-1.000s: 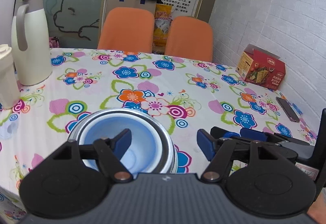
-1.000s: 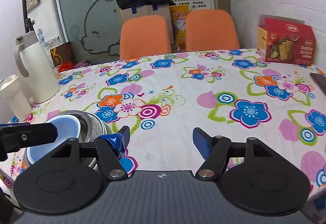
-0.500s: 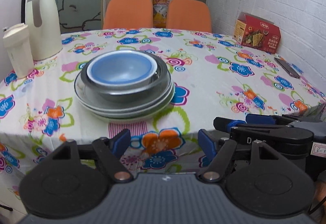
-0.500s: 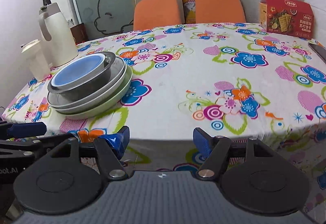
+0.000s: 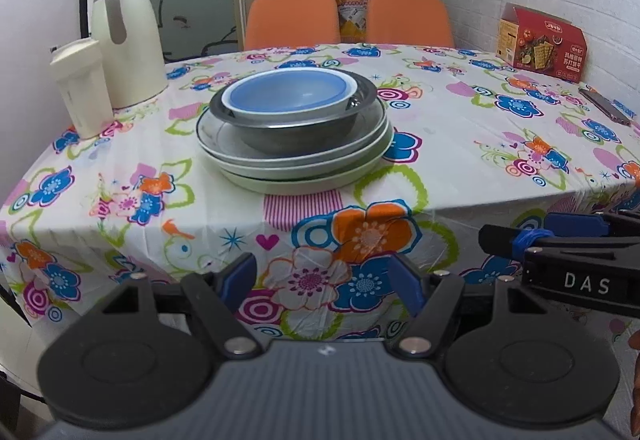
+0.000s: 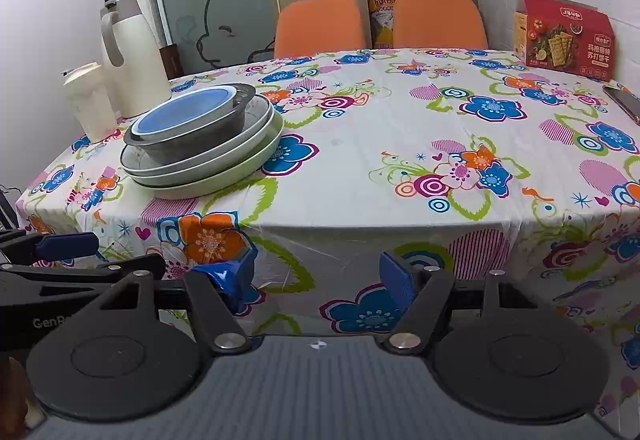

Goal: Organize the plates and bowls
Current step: 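Release the bowls and pull the left tool back from the stack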

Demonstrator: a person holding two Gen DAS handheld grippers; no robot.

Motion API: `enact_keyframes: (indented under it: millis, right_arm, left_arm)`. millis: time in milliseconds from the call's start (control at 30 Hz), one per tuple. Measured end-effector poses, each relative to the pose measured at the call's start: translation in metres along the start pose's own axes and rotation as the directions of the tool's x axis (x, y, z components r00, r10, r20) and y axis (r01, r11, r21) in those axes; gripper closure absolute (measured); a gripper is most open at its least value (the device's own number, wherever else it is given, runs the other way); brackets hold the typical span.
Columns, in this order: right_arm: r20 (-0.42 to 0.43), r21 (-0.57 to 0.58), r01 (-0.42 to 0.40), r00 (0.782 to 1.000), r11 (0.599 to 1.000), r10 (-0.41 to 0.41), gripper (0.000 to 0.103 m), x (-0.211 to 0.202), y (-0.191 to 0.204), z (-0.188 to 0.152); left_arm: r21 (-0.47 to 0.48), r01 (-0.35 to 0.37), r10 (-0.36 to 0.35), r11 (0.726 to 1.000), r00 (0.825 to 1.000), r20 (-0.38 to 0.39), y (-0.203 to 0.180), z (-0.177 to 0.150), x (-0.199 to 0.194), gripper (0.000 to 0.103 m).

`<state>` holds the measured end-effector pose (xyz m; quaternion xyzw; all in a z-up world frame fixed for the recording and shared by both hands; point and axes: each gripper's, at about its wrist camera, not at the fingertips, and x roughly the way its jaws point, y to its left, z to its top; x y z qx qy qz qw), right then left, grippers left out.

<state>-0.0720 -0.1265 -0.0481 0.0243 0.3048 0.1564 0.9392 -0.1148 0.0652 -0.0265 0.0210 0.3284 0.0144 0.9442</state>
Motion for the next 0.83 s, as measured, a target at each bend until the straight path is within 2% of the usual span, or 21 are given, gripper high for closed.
enact_keyframes:
  millis: [300, 833]
  right_arm:
    - [0.040, -0.023, -0.001, 0.999, 1.000, 0.002, 0.047, -0.015, 0.007, -0.004]
    - [0.077, -0.039, -0.018, 0.997, 0.999, 0.021, 0.047, -0.029, 0.016, -0.017]
  left_arm:
    - [-0.004, -0.026, 0.026, 1.000, 0.999, 0.026, 0.001, -0.005, -0.010, 0.032]
    - [-0.038, -0.013, 0.016, 0.999, 0.998, 0.060, 0.008, -0.022, -0.025, 0.032]
